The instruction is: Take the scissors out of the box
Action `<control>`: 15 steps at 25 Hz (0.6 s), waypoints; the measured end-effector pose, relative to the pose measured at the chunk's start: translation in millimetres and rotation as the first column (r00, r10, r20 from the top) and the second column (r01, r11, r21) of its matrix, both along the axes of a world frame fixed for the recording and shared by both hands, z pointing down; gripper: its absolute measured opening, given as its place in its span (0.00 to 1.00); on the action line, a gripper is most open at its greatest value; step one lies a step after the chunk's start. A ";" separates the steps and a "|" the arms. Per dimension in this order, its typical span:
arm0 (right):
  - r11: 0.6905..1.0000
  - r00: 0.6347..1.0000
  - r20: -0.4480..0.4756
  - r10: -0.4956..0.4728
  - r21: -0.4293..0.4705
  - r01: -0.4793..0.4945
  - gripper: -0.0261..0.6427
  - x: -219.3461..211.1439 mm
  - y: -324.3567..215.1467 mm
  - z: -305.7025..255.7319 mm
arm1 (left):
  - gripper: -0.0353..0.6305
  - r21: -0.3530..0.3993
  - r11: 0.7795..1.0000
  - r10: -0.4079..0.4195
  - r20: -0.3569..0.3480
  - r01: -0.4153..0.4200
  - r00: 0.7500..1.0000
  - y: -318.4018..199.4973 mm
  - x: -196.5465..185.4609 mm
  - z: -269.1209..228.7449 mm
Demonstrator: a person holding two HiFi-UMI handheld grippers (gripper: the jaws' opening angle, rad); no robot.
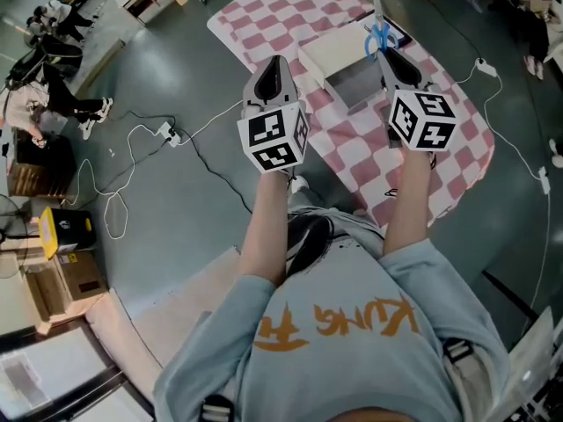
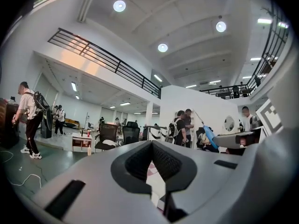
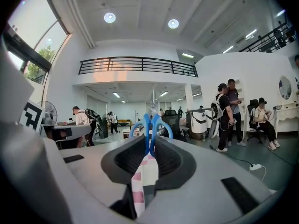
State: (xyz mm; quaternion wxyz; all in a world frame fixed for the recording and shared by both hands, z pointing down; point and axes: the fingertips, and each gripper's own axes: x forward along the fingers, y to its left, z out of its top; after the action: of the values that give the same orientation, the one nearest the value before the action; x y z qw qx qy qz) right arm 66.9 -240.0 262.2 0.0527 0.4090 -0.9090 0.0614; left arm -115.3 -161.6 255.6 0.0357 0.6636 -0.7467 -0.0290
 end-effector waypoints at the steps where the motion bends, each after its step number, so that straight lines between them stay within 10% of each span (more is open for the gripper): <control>1: 1.000 1.000 -0.002 -0.004 0.001 0.004 0.13 -1.5 1.0 0.6 | 0.08 -0.003 1.000 -0.003 0.000 0.003 1.000 1.7 -0.3 1.3; 15: 1.000 1.000 0.005 -0.018 0.010 0.018 0.13 -3.4 4.5 1.6 | 0.08 -0.011 1.000 -0.015 0.013 0.015 1.000 8.3 0.6 5.8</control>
State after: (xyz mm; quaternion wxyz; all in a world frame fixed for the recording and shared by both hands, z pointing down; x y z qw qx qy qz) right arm 63.5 -235.5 263.8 0.0490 0.4011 -0.9129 0.0571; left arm -114.7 -153.3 261.4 0.0341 0.6579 -0.7520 -0.0209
